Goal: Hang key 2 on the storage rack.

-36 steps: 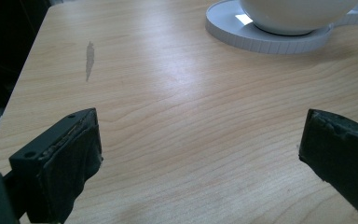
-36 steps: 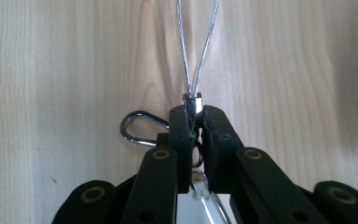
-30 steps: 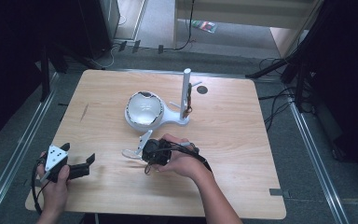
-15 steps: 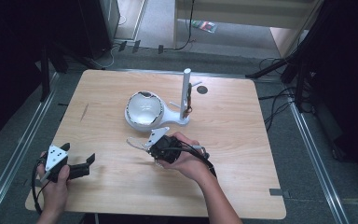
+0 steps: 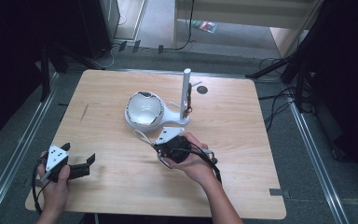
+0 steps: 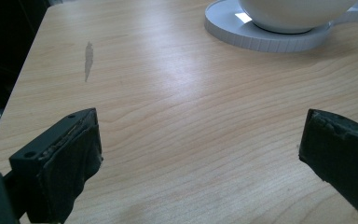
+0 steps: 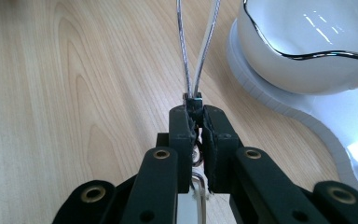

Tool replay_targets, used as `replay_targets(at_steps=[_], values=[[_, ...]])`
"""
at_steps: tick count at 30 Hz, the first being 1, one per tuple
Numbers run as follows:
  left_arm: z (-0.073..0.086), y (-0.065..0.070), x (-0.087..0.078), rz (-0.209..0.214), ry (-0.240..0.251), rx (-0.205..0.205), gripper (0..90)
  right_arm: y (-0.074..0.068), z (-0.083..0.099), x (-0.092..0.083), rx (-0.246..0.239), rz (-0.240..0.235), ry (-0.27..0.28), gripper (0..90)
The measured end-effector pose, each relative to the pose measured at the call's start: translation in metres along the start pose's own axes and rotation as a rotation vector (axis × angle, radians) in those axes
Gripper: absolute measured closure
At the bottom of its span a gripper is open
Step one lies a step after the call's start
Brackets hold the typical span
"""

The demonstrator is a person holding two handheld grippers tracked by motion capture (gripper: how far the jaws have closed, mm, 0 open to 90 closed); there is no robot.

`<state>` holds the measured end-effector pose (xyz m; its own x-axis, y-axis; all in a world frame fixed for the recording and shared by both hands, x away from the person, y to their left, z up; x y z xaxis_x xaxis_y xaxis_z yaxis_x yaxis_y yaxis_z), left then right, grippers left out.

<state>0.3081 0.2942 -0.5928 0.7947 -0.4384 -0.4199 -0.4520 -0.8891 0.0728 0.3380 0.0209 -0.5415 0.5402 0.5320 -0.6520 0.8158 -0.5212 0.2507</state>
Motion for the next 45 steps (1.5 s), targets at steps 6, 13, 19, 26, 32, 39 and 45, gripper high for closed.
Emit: replay_targets(at_steps=[6,13,19,26,32,39,45], values=[[0.000,0.001,-0.001,-0.005,0.008,0.004,0.0,0.007,-0.002,-0.009,0.036,0.018,0.050,84.2],[-0.002,0.001,-0.003,-0.012,0.028,0.020,0.0,0.012,-0.006,-0.018,0.077,0.040,0.101,84.3],[-0.003,-0.003,-0.006,-0.011,0.063,-0.023,0.0,0.018,-0.011,-0.026,0.107,0.069,0.137,84.2],[-0.003,-0.002,-0.006,-0.031,0.061,-0.002,0.0,0.033,-0.012,-0.041,0.182,0.102,0.189,84.2],[-0.003,-0.005,-0.006,-0.080,0.058,0.002,0.0,0.047,-0.015,-0.054,0.238,0.159,0.240,84.2],[-0.004,-0.005,-0.006,-0.070,0.062,0.001,0.0,0.060,-0.014,-0.061,0.282,0.211,0.272,84.2],[-0.003,-0.003,-0.005,-0.048,0.056,0.007,0.0,0.069,-0.013,-0.066,0.305,0.255,0.283,84.2]])
Point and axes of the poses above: each handheld gripper's, and its own axes: x roughly forward along the jaws, z roughly out of its underside, y roughly to its right, the point moved 10 cm from there along x, roughly forward along the jaws, and after that the axes turned 12 degrees about z, right-handed, at the moved point
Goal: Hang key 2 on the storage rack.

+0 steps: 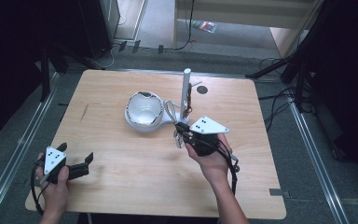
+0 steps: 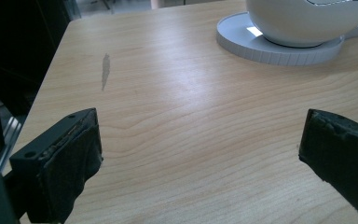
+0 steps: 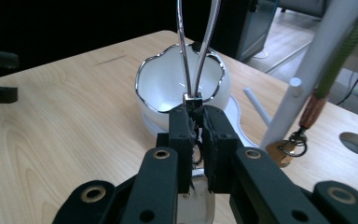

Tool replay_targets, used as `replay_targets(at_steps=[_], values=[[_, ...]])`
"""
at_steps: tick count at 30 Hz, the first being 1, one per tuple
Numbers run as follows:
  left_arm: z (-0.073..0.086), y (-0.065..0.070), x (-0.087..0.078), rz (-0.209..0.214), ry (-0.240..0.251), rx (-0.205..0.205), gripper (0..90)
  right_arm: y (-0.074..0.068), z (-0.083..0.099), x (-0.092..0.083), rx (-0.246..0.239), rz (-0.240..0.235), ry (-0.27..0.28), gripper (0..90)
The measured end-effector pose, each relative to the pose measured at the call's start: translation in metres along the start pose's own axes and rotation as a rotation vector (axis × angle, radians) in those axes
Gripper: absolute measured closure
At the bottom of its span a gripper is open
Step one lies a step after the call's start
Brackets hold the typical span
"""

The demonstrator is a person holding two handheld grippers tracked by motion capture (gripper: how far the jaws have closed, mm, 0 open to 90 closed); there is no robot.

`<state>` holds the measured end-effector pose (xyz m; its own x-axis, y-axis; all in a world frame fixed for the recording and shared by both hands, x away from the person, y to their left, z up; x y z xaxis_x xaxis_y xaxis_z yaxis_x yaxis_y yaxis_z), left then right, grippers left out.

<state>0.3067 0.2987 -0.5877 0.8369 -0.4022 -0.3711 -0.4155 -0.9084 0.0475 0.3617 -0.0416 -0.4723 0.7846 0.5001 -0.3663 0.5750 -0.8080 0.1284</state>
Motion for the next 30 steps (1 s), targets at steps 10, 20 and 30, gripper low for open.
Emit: replay_targets(at_steps=[10,20,30], values=[[0.001,0.002,0.002,0.004,-0.020,0.012,0.0,0.016,-0.001,-0.005,0.022,0.081,0.014,84.2],[0.001,0.004,0.003,0.002,-0.029,0.029,0.0,0.028,0.010,0.002,0.046,0.142,-0.016,84.2],[0.002,0.004,0.003,0.007,-0.037,0.033,0.0,0.039,0.026,0.013,0.073,0.192,-0.072,84.2]])
Point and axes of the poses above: each handheld gripper's, and its own axes: x roughly forward along the jaws, z roughly out of its underside, y roughly to its right, the point moved 10 cm from there along x, roughly forward along the jaws, and after that the axes turned 12 degrees about z, right-handed, at the moved point
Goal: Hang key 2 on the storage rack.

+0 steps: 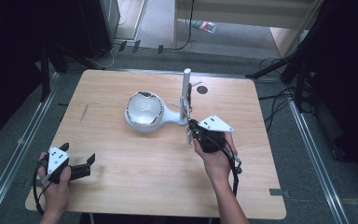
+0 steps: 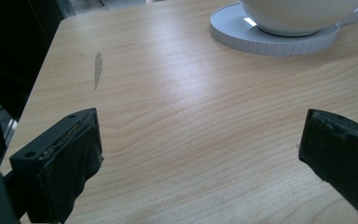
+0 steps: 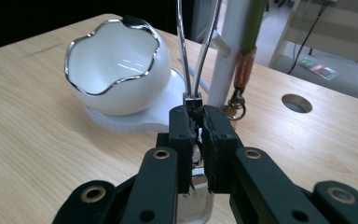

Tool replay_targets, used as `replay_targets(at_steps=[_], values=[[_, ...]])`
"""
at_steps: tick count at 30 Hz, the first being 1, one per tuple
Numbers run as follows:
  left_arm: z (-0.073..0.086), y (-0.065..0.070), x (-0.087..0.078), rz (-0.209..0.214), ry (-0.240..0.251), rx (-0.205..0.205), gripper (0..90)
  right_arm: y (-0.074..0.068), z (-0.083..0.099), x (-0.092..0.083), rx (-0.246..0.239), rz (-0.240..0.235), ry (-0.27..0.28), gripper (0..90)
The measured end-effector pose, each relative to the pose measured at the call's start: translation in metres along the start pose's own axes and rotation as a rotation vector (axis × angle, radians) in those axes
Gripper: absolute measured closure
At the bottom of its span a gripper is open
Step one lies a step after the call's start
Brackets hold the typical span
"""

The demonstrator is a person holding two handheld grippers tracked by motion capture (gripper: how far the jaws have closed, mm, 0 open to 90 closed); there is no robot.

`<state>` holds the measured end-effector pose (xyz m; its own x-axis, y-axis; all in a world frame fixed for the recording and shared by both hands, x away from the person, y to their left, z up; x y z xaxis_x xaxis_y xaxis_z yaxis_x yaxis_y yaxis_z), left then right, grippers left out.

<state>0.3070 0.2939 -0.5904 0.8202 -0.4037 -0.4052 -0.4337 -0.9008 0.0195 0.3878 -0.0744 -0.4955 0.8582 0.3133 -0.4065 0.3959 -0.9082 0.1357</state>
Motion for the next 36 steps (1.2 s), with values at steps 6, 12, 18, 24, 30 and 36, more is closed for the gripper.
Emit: replay_targets(at_steps=[6,12,18,24,30,36], values=[[0.000,0.001,0.000,0.000,-0.003,0.005,0.0,0.003,0.005,0.006,-0.002,0.004,-0.018,84.2],[0.000,0.002,0.001,0.001,-0.009,0.013,0.0,0.004,0.010,0.012,-0.007,0.021,-0.038,84.2],[0.001,0.002,0.001,0.000,-0.016,0.020,0.0,0.005,0.014,0.016,-0.009,0.023,-0.053,84.2],[0.000,0.004,0.000,0.004,-0.008,0.027,0.0,0.006,0.014,0.021,-0.010,0.024,-0.058,84.2],[0.000,0.005,-0.001,0.009,-0.002,0.030,0.0,0.005,0.018,0.028,-0.011,0.025,-0.075,84.2],[0.000,0.005,-0.001,0.013,-0.003,0.028,0.0,0.007,0.021,0.034,-0.005,0.031,-0.082,84.2]])
Point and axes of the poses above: each handheld gripper's, and its own axes: x roughly forward along the jaws, z roughly out of its underside, y roughly to its right, the point moved 10 cm from there along x, roughly forward along the jaws, and after that the axes turned 12 degrees about z, right-handed, at the moved point
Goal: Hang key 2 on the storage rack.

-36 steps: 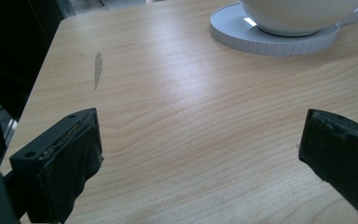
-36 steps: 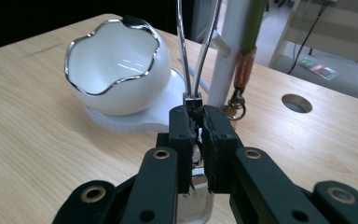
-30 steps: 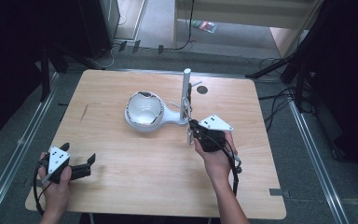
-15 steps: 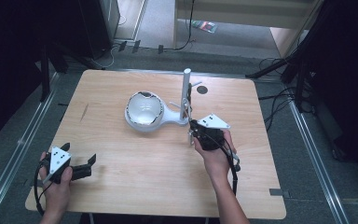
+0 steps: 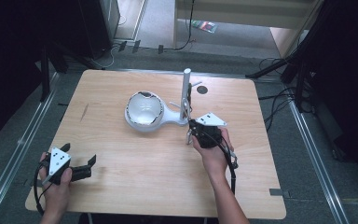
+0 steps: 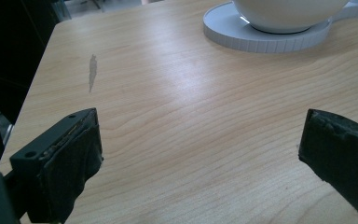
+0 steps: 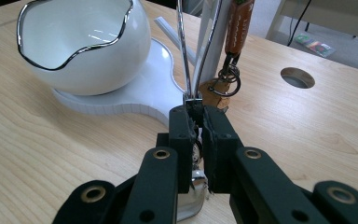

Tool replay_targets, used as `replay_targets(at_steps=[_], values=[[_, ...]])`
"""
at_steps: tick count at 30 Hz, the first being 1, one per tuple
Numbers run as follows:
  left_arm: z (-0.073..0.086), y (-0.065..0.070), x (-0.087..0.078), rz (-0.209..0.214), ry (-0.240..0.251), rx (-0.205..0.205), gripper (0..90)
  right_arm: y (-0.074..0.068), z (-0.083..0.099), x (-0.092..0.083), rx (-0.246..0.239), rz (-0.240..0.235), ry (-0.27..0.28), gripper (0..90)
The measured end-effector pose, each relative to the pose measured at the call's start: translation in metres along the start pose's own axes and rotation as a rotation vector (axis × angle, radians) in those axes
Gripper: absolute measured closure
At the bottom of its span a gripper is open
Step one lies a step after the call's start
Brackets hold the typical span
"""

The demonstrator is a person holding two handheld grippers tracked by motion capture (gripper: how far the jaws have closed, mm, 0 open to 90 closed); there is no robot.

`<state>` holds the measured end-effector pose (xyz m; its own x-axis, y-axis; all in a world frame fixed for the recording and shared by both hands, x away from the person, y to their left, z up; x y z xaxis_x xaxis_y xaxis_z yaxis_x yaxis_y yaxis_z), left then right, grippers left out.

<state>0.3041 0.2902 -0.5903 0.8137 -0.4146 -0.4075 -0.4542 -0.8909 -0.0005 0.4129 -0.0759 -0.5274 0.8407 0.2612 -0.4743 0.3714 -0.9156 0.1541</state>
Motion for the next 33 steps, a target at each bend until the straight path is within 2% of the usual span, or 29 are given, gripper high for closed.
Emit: replay_targets(at_steps=[5,15,20,27,33], values=[[0.000,0.000,-0.001,0.002,0.009,-0.001,0.0,0.003,0.001,0.005,0.008,0.003,-0.006,84.2],[-0.001,0.001,-0.006,0.029,0.050,-0.020,0.0,-0.001,0.004,0.019,0.008,-0.004,-0.033,84.1],[-0.001,0.001,-0.006,0.031,0.050,-0.024,0.0,-0.003,0.007,0.022,0.014,-0.017,-0.032,82.5],[-0.001,0.001,-0.005,0.035,0.041,-0.024,0.0,-0.001,0.008,0.019,0.040,-0.033,-0.014,73.6],[-0.001,0.001,-0.005,0.044,0.038,-0.030,0.0,0.001,0.006,0.014,0.062,-0.053,0.003,58.2]])
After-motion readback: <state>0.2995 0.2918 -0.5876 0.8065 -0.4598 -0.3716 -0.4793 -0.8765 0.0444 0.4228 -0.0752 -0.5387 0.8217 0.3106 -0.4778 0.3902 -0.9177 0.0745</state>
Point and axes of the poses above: each handheld gripper's, and its own axes: x roughly forward along the jaws, z roughly out of its underside, y roughly to its right, the point moved 10 cm from there along x, roughly forward along the jaws, and after that the axes turned 12 degrees about z, right-handed, at the moved point
